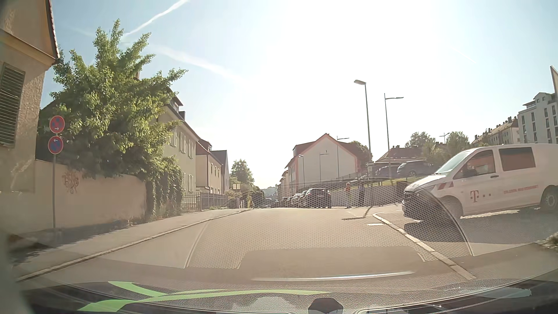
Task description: Follow the waypoints while adhering to traffic rules and regulations
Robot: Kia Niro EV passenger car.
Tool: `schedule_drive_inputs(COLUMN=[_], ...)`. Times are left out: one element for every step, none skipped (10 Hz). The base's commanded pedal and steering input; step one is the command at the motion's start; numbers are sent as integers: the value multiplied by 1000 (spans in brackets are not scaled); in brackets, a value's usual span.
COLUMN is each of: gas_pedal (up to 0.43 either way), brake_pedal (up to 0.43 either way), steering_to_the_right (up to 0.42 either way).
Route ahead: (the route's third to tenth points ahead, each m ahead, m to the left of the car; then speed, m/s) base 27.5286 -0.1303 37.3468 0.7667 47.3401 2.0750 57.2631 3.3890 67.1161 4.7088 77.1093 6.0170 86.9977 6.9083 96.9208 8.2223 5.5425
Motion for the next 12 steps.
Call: schedule_drive_inputs(gas_pedal=[118,118,118,130,130,130,138,138,138,138,138,138], brake_pedal=[0,6,18,24,30,43,49,55,61,67,73,85], steering_to_the_right=[-48,-46,-43,-41,-38,-36,-35,-33,-30,-30,-30,-29])
